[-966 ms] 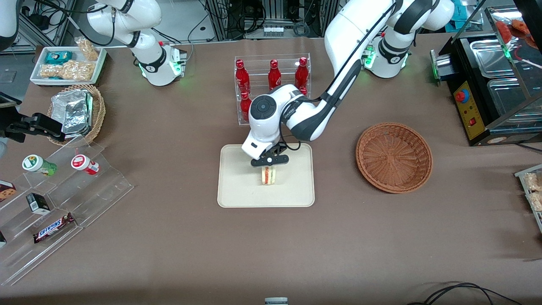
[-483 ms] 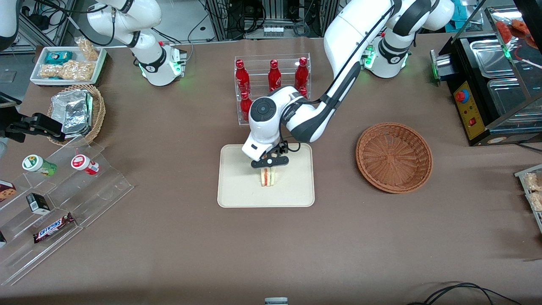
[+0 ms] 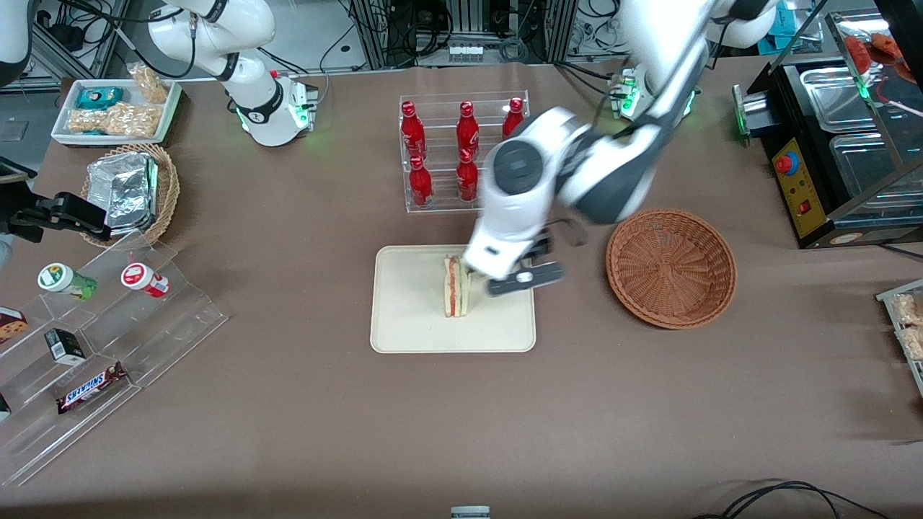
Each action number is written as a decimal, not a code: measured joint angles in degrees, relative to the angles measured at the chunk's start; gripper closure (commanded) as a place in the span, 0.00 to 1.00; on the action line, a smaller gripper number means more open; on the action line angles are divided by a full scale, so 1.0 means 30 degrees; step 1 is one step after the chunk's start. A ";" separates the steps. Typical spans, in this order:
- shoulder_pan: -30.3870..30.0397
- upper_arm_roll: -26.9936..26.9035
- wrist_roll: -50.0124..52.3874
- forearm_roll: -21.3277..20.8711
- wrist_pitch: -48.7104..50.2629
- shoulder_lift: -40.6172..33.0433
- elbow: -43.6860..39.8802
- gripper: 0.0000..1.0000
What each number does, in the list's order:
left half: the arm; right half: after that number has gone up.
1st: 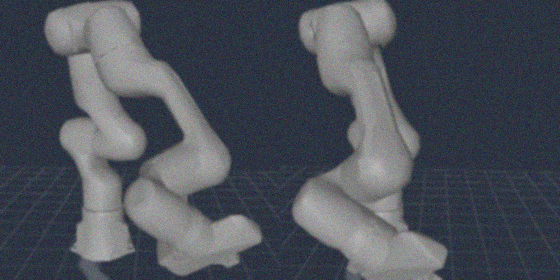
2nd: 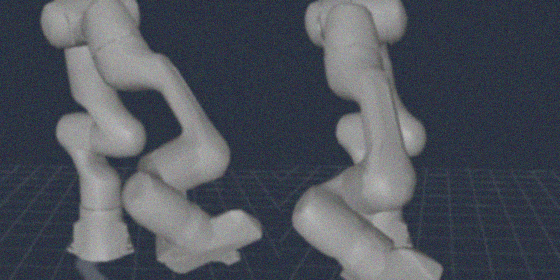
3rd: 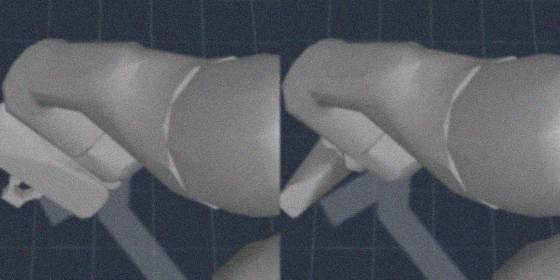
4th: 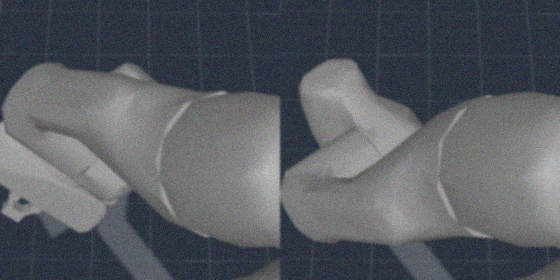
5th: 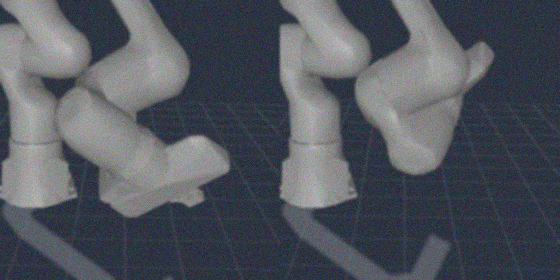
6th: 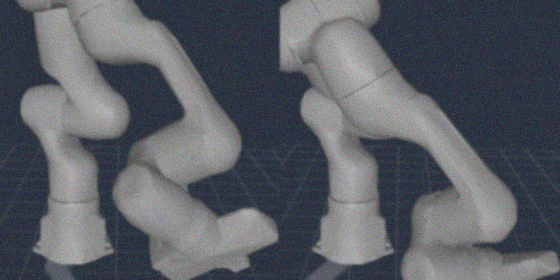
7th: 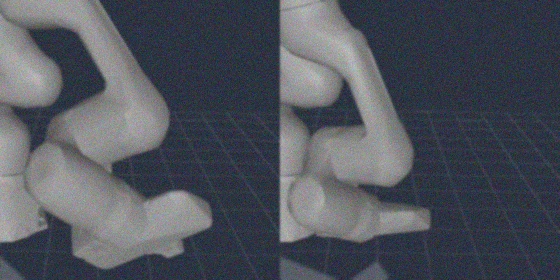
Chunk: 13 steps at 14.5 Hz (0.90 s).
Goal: Place sandwich from basket to tray
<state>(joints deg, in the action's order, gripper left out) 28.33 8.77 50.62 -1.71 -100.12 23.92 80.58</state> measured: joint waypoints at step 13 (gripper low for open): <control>-0.9832 -0.0038 -1.1968 -0.0477 0.8986 -0.7524 0.0665 0.00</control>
<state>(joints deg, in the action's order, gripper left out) -1.16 8.65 14.72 -3.14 -73.16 1.34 82.57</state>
